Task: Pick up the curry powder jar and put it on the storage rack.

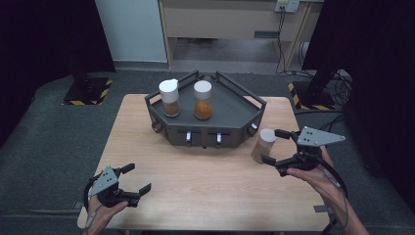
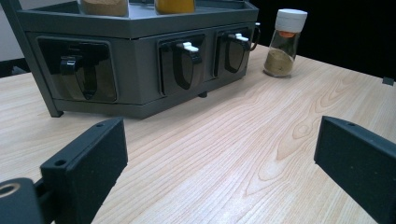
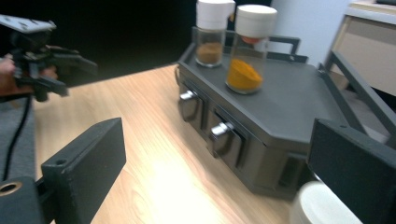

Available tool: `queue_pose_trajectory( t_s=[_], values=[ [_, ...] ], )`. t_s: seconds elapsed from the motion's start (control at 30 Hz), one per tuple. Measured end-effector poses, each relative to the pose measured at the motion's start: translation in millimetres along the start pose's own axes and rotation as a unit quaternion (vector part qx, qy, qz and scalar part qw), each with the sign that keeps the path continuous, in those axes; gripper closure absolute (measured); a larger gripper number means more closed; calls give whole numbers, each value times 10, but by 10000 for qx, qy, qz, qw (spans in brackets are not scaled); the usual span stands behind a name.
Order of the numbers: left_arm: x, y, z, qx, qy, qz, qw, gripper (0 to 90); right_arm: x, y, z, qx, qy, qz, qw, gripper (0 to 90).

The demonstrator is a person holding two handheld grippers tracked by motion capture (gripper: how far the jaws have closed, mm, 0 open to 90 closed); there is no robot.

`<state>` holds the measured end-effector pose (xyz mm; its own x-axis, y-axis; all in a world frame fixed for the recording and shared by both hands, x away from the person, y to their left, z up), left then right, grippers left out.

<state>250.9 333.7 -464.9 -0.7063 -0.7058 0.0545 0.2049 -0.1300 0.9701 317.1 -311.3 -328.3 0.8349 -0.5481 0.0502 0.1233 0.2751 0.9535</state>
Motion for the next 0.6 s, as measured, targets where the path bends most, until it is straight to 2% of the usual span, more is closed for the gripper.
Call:
queue_pose_trajectory(
  t_s=[0.27, 0.4, 0.6],
  values=[
    [1, 0, -1, -11, -3, -4, 10000, 16, -113, -262, 108, -95, -302, -18, 9995, 53],
    [2, 0, -3, -17, -5, -7, 10000, 16, -153, -422, 153, -73, -401, -140, 9991, 53],
    [5, 1, -4, -23, 0, -7, 10000, 16, -194, -608, 210, -149, -588, -193, 9980, 52]
  ],
)
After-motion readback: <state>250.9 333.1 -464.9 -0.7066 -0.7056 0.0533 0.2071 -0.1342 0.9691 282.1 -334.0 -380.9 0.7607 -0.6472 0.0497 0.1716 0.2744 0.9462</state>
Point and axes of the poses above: each handheld gripper's, and its own axes: z roughly backward along the jaws, y roughly out of its top, x roughly to its right, the point moved 7 cm from there along -z, roughly forward along the jaws, and after that the axes turned 1 degree about x, right-handed, at the moved point
